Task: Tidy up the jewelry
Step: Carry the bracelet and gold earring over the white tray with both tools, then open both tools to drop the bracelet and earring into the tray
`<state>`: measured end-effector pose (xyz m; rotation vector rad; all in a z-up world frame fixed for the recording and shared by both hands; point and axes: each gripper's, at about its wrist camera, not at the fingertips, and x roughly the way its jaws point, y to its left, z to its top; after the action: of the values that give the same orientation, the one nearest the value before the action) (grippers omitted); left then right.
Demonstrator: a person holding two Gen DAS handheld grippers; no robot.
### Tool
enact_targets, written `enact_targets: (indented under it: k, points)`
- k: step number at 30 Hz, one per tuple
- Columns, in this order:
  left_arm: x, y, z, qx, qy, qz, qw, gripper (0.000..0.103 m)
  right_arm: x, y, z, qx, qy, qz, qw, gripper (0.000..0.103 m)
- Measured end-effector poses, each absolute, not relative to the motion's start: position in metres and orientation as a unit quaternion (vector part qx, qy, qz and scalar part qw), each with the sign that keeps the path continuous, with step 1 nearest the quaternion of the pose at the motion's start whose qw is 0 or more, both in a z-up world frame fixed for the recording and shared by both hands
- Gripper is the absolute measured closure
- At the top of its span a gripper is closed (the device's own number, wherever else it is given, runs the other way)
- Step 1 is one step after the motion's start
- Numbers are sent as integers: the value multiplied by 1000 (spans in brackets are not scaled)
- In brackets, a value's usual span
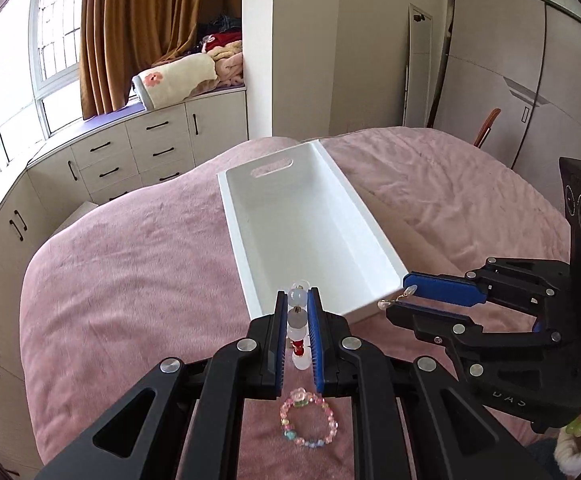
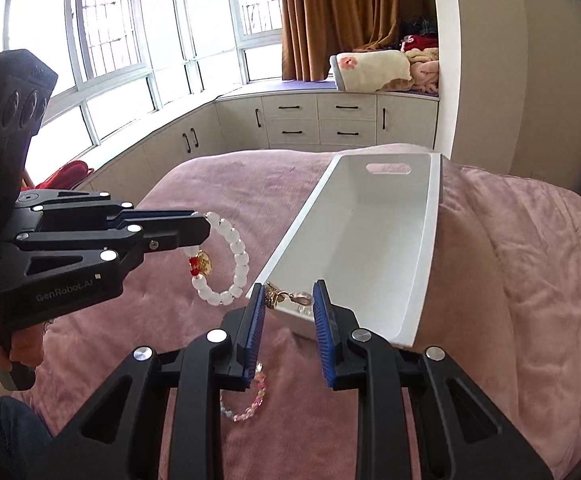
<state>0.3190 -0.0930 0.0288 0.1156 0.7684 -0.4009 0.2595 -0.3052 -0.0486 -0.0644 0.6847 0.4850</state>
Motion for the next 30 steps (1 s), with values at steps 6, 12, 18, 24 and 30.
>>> enact_targets:
  k: [6, 12, 18, 24, 30]
  points:
    - [358, -109, 34, 60, 368, -192, 908, 88, 297, -316, -32, -31, 319, 223, 921, 78]
    - [400, -115, 10, 50, 394, -183, 899, 88, 330, -320, -41, -40, 336, 205, 918, 78]
    - [431, -115, -25, 37, 428, -170, 887, 88, 353, -320, -65, -57, 364, 191, 910, 78]
    - [443, -115, -58, 42, 448, -165, 878, 88, 367, -323, -86, -61, 389, 180, 902, 78]
    - [444, -117, -73, 47, 455, -159, 875, 87, 370, -324, -94, -72, 396, 169, 900, 77]
